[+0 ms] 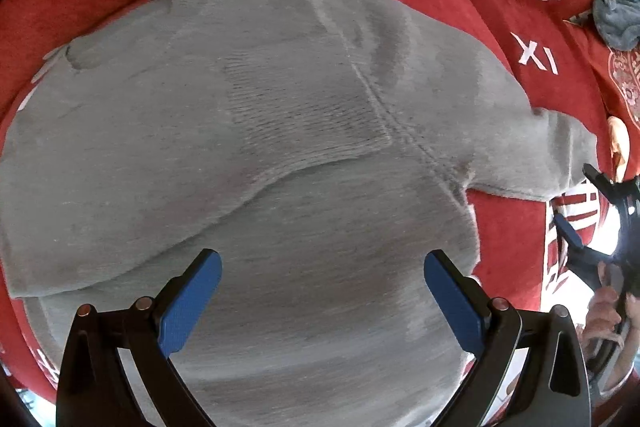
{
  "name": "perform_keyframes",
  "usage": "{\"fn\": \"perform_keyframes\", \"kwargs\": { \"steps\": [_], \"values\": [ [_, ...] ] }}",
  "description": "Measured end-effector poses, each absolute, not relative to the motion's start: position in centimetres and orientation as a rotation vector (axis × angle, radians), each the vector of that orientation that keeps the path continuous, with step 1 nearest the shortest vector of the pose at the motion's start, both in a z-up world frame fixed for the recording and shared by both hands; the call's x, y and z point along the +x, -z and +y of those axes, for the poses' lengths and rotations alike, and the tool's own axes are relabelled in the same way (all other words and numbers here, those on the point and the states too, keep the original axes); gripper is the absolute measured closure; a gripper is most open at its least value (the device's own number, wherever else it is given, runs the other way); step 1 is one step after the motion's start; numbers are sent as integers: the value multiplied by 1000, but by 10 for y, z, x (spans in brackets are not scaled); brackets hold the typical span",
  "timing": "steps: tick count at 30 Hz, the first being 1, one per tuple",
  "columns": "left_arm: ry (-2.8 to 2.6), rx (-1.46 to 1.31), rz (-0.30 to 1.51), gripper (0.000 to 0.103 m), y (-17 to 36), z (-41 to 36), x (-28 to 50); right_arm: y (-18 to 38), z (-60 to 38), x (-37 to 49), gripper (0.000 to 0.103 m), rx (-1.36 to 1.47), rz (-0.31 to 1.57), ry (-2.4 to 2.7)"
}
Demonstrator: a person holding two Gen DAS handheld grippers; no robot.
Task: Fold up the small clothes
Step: 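Move the open right tool to the other sleeve cuff, then grasp the sleeve cuff with the right tool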
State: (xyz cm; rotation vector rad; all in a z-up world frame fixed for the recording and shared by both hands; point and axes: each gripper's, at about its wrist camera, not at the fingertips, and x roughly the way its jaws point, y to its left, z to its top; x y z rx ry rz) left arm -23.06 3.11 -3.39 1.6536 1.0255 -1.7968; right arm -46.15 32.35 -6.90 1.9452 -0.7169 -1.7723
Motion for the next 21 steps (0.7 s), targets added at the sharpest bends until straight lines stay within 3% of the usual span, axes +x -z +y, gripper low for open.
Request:
{"fn": "perform_keyframes", "kwargs": {
  "steps": [15,17,19,21],
  "values": [
    [1823,1704,1005,2,43,49,-260,98,330,-511,22,1867,-880,1791],
    [1816,1698,966,2,40,52,-260,102,327,-513,36,1883,-913,1782],
    [1812,1687,932,2,38,52,-260,109,330,-512,68,1890,-1056,1741],
    [1806,1675,933,2,36,51,-255,117,335,-507,89,1893,-1231,1683]
  ]
}}
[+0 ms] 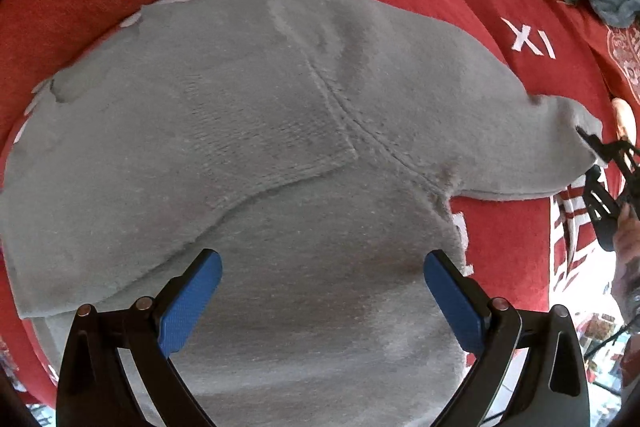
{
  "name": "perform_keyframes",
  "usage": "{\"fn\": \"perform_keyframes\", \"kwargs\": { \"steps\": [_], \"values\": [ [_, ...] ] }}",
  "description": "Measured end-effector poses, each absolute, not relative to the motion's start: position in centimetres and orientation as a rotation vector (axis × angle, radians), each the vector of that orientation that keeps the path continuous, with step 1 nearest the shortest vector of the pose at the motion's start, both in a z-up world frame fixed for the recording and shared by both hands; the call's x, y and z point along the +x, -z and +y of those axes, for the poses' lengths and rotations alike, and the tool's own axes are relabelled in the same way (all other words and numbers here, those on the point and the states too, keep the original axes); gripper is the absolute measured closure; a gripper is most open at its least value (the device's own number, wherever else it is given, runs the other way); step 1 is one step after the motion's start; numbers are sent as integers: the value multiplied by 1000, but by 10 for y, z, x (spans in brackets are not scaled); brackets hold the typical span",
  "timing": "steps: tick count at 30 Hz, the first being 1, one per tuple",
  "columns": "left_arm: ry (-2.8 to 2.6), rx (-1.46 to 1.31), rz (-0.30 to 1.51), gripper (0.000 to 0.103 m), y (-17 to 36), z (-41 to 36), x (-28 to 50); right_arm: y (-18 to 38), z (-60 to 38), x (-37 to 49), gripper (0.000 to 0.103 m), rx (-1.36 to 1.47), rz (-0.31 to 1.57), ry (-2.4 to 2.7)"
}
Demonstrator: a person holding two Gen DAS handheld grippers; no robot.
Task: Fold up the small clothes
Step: 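Grasp the sleeve cuff with the right tool, then fold the held sleeve across the body toward the left tool and release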
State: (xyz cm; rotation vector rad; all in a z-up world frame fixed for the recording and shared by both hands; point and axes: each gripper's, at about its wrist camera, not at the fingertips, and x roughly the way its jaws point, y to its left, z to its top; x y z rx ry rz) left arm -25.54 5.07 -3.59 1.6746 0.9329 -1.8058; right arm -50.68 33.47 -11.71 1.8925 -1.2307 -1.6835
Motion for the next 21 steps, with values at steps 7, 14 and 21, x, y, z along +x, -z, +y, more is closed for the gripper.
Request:
{"fn": "perform_keyframes", "kwargs": {
  "steps": [7,14,21],
  "values": [
    [1747,1638,924,2,33,38,-225,88,295,-499,96,1745,-1222,1529],
    [1692,1594,900,2,27,24,-187,35,199,-462,95,1621,-979,1350],
    [1639,1534,900,2,22,6,-136,-12,83,-369,95,1524,-481,1203]
  ]
}}
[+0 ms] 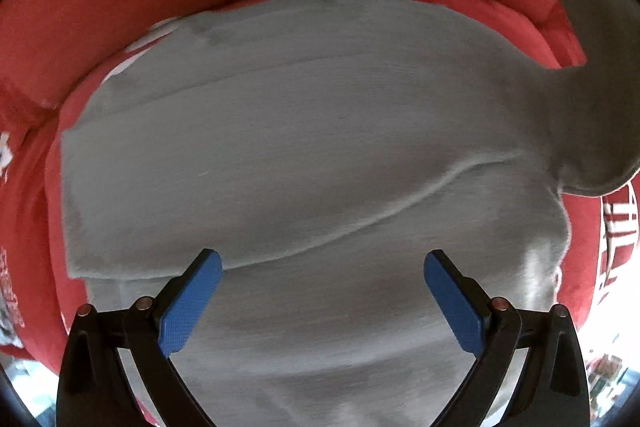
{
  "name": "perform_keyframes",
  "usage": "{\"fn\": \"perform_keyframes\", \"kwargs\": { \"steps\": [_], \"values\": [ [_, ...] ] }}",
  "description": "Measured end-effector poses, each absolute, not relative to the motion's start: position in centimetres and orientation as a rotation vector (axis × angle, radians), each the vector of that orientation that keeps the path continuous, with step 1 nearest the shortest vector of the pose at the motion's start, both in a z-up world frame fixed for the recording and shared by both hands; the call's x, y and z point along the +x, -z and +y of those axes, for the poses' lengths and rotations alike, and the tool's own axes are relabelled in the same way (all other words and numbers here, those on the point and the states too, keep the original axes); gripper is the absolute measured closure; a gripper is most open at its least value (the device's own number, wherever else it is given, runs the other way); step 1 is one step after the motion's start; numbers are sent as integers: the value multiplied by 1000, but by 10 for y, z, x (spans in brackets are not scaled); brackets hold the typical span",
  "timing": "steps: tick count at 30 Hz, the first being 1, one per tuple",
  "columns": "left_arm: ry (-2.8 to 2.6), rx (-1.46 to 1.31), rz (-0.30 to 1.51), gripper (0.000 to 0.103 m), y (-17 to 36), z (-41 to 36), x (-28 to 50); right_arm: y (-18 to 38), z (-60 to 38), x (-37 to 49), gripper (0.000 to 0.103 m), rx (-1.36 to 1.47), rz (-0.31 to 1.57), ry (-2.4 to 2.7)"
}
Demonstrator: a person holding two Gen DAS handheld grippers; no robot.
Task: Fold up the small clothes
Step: 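Fold the held sleeve across the body toward the left tool and release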
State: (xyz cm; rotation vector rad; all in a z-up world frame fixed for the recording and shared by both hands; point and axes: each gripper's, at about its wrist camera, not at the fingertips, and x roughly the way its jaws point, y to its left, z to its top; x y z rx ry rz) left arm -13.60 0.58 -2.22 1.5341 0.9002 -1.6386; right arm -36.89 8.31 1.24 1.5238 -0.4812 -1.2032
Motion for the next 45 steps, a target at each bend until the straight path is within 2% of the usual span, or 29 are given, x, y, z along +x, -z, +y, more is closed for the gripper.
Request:
{"fn": "perform_keyframes", "kwargs": {
  "steps": [4,9,14,17,18,19,25,26,28,30,33,35,39,40,43,44,45],
  "values": [
    [1591,1494,921,2,21,-8,-98,-5,40,-304,95,1542,-321,1094],
    [1542,1466,924,2,22,-18,-54,32,8,-235,95,1633,-139,1030],
    [1529,1442,966,2,28,-24,-28,70,1,-194,91,1750,25,1015],
    [1535,1409,995,2,26,-28,-10,79,11,-194,80,1806,37,1044],
    [1535,1394,1003,2,25,-30,-4,78,15,-194,68,1808,32,1056],
    [1534,1382,1007,2,24,-33,2,74,19,-195,60,1800,16,1068],
    [1540,1311,1032,2,17,-43,23,58,22,-215,60,1761,-80,1225],
    [1540,1297,1033,2,13,-49,25,59,19,-218,63,1775,-104,1230],
    [1535,1253,1046,2,8,-55,37,57,7,-215,93,1765,-112,1238],
    [1533,1203,1069,2,7,-63,51,42,-8,-206,94,1672,-70,1242],
    [1525,1107,1125,2,1,-73,76,15,-31,-175,94,1487,132,1192],
    [1517,1077,1148,2,0,-77,87,7,-47,-133,94,1348,346,1144],
    [1473,1060,1174,2,7,-91,98,26,-55,-74,93,1243,624,1035],
    [1472,1057,1184,2,8,-92,95,37,-54,-65,90,1254,679,1014],
    [1506,1062,1206,2,9,-91,91,56,-44,-65,88,1307,727,1005],
    [1523,1070,1212,2,10,-90,87,54,-41,-71,84,1316,687,1004],
    [1546,1083,1221,2,12,-89,80,52,-39,-74,72,1333,676,998]
  ]
}}
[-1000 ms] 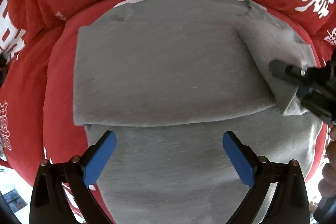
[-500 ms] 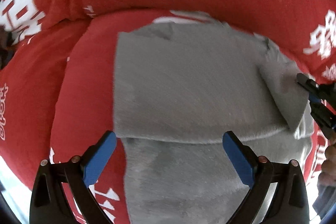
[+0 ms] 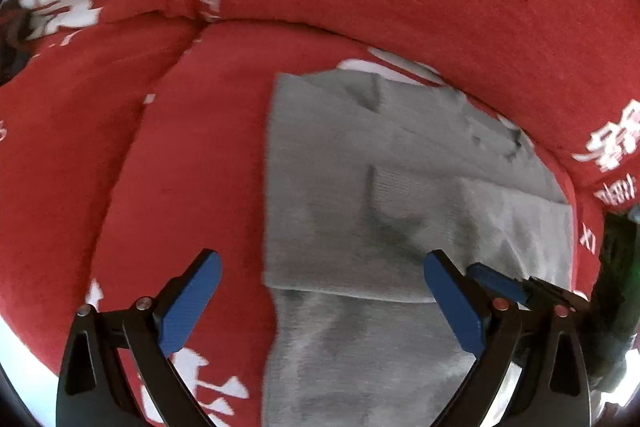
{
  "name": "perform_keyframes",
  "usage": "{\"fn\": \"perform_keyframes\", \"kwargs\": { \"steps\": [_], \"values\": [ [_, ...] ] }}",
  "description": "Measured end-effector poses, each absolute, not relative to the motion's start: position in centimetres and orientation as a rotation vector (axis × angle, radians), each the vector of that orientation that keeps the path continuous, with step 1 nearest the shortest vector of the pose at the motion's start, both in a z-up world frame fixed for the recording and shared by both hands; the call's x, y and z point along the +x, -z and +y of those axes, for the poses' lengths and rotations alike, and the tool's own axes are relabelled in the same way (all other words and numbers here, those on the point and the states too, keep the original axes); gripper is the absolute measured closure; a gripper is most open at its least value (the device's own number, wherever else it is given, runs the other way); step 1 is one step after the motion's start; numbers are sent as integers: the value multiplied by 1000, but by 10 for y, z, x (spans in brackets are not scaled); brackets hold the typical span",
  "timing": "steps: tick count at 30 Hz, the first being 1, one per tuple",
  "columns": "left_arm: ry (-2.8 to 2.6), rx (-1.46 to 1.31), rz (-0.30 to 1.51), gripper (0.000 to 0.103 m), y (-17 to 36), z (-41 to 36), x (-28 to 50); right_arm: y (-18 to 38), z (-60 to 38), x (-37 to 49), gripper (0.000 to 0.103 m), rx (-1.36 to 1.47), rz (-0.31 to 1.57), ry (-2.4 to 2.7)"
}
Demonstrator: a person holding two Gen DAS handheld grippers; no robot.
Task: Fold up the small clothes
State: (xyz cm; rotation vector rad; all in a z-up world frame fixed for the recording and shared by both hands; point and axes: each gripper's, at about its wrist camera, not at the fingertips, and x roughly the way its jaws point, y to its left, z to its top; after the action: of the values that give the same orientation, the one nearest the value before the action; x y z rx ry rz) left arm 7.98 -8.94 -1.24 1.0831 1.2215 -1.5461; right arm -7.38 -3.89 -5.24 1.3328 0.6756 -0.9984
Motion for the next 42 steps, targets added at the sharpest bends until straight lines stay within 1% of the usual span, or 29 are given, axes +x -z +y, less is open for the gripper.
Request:
{"fn": "perform_keyframes", "kwargs": {
  "steps": [1,5,8,11,14,16,17,19,20,21,22,23,24,25,30,35,37,39,41,42],
  "values": [
    [1566,1094,1232,2,13,-88,73,50,-35,-80,64,1349,664,996],
    [1624,1110,1313,2,22,-89,48,41,-13,-111,63,1406,615,1016],
    [1605,1117,1388,2,36,-93,35,39,12,-157,63,1506,518,1076],
    [1569,1114,1424,2,45,-96,29,39,44,-209,63,1623,373,1182],
    [1561,1095,1420,3,46,-97,27,41,88,-265,63,1726,190,1339],
    [1549,1089,1402,24,45,-99,27,48,115,-300,63,1814,17,1409],
    [1539,1095,1395,28,47,-101,25,54,125,-312,63,1853,-67,1421],
    [1543,1091,1388,56,46,-102,24,67,139,-330,63,1916,-210,1431],
    [1546,1094,1387,62,47,-103,23,73,144,-336,63,1936,-269,1431],
    [1557,1093,1390,75,47,-104,22,77,145,-340,63,1947,-309,1433],
    [1570,1086,1399,84,47,-104,23,82,146,-344,65,1955,-345,1435],
    [1580,1073,1412,86,45,-104,23,86,146,-348,70,1960,-381,1433],
    [1586,1063,1413,86,43,-103,23,88,144,-350,93,1968,-390,1439],
    [1596,1057,1399,86,38,-101,22,87,144,-357,97,1966,-381,1450],
    [1665,1058,1352,86,25,-87,4,61,130,-368,97,1842,-310,1466],
    [1593,1107,1312,86,42,-79,0,81,134,-370,97,1889,-212,1427],
    [1591,1099,1313,86,43,-79,7,89,136,-366,97,1893,-182,1401],
    [1586,1116,1270,86,41,-79,11,89,139,-364,97,1879,-166,1386],
    [1571,1137,1229,86,40,-82,15,82,142,-363,95,1882,-115,1341],
    [1564,1137,1235,86,40,-84,18,80,141,-361,90,1884,-77,1307]
  ]
}}
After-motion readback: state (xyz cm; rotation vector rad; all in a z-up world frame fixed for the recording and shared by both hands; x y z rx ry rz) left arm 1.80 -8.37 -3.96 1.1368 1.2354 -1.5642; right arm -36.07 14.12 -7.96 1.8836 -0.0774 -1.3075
